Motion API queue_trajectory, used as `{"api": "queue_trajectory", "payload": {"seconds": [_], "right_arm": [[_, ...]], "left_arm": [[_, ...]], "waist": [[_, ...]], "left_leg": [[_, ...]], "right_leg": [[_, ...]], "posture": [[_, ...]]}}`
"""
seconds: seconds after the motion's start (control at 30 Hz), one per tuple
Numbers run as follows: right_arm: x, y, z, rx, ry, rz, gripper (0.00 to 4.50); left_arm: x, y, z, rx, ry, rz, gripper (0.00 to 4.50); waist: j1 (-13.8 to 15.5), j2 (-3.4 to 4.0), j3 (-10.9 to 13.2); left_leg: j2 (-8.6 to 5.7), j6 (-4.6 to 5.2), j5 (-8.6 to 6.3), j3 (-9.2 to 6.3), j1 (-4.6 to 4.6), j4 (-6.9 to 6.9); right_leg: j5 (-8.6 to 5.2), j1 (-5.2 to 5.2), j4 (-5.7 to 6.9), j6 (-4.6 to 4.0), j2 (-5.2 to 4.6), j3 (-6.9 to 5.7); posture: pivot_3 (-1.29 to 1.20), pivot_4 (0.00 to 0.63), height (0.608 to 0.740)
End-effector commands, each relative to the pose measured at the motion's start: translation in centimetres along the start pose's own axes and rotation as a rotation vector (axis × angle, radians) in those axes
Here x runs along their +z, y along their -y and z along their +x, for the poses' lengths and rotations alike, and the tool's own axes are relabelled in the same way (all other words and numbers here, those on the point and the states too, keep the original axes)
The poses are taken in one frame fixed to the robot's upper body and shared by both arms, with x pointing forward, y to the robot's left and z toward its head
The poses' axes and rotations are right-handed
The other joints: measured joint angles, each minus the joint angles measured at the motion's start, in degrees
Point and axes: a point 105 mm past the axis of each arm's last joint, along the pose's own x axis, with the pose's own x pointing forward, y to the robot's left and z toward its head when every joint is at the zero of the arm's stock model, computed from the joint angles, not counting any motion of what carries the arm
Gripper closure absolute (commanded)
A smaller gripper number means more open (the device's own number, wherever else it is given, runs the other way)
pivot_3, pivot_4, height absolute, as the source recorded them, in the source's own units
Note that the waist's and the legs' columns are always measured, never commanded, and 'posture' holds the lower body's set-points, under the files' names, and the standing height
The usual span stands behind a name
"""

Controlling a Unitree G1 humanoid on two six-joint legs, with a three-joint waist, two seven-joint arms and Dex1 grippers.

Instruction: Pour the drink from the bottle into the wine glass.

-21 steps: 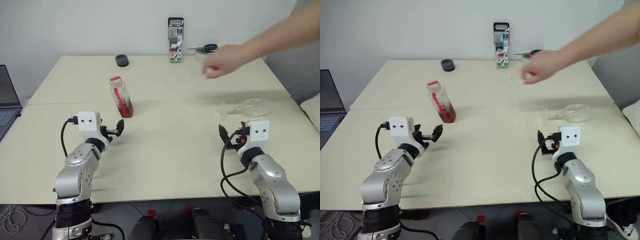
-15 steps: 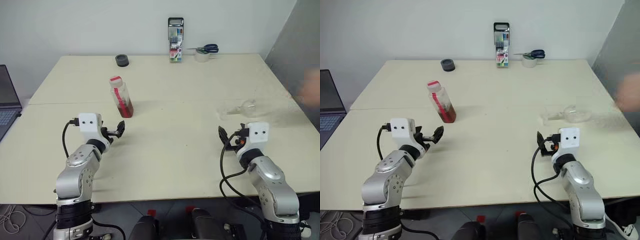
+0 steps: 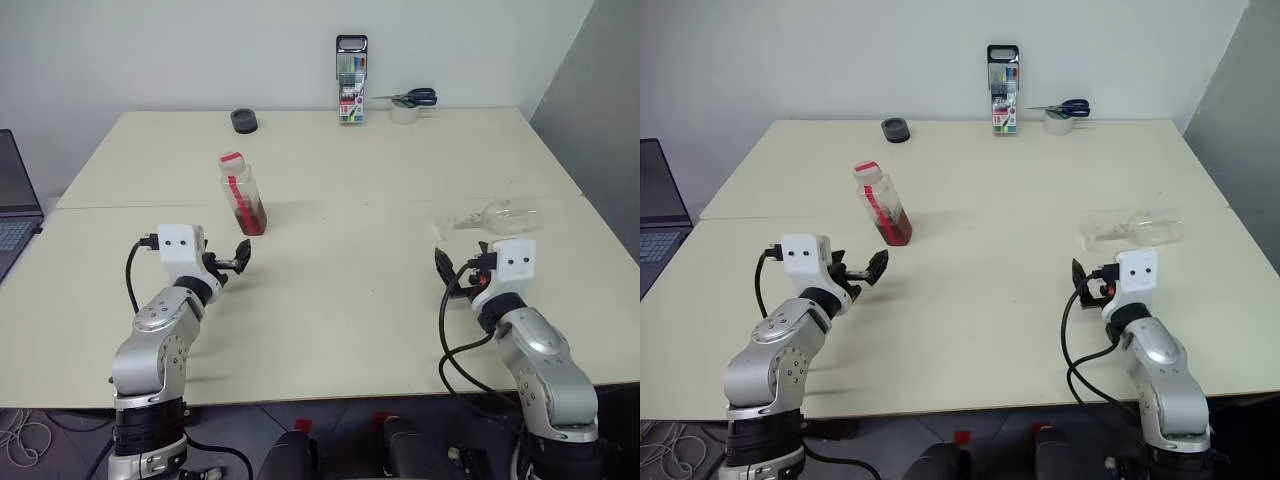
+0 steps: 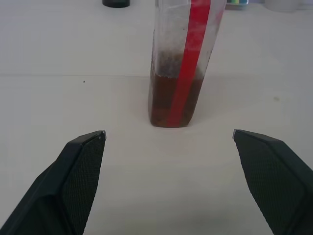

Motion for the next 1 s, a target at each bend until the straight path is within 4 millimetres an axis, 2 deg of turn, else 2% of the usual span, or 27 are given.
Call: {"api": "queue_trajectory", "payload": {"seconds": [0.03, 0.1, 0.2, 0.3, 0.4, 0.63, 1.0], "right_arm": [[3.7, -1.0, 0.7, 0.152, 0.116, -0.004, 0.0], [6.4, -2.1, 1.1, 0.321, 0.178, 0.013, 0.0], [9.8, -4.6, 0.4, 0.646, 0.209, 0.024, 0.0], [11.1, -6.4, -0.7, 0.87, 0.177, 0.034, 0.0], [10.9, -7.7, -1.4, 0.988, 0.139, 0.031, 0.0], [10.4, -9.0, -1.2, 0.994, 0.148, 0.043, 0.0], [10.1, -9.3, -1.4, 0.922, 0.173, 0.059, 0.0]], "left_arm": [[1.8, 0.3, 0.1, -0.007, 0.062, 0.017, 0.03], [1.9, 0.4, 0.4, -0.013, 0.064, 0.017, 0.03], [2.0, 0.7, 0.8, -0.024, 0.068, 0.017, 0.03], [2.2, 1.0, 1.1, -0.036, 0.075, 0.019, 0.03], [2.6, 1.2, 1.5, -0.041, 0.086, 0.021, 0.03], [3.2, 1.2, 2.1, -0.028, 0.11, 0.039, 0.03], [4.7, 1.7, 4.3, -0.051, 0.166, 0.044, 0.03]], "waist": [[-0.02, 0.0, 0.0], [-0.07, 0.0, 0.02], [-0.07, 0.0, 0.02], [-0.05, -0.03, 0.01], [0.02, -0.03, 0.01], [0.11, -0.03, 0.01], [0.22, -0.04, 0.01]], "left_leg": [[0.0, 0.0, 0.0, 0.0, 0.0, 0.0], [-0.02, 0.01, 0.0, 0.03, 0.0, 0.01], [-0.01, 0.02, 0.0, -0.01, 0.0, 0.01], [-0.01, 0.06, -0.02, -0.08, -0.01, -0.01], [0.0, 0.22, -0.11, -0.15, -0.08, 0.0], [0.0, 0.04, -0.01, -0.13, -0.08, 0.0], [-0.02, 0.02, -0.01, -0.15, -0.11, 0.01]], "right_leg": [[0.0, 0.0, 0.0, 0.0, 0.0, 0.0], [0.0, 0.0, 0.0, 0.0, 0.08, 0.01], [0.0, 0.02, 0.0, 0.0, 0.1, -0.03], [0.0, 0.06, -0.08, 0.0, 0.1, -0.11], [0.0, 0.07, -0.17, 0.0, -0.01, -0.14], [0.0, 0.04, -0.16, 0.0, -0.08, -0.1], [0.0, 0.01, -0.15, 0.0, -0.1, -0.1]], "posture": [[0.0, 0.15, 0.74], [0.0, 0.15, 0.74], [0.0, 0.15, 0.74], [0.0, 0.15, 0.74], [0.0, 0.15, 0.74], [0.0, 0.15, 0.74], [0.0, 0.15, 0.74]]}}
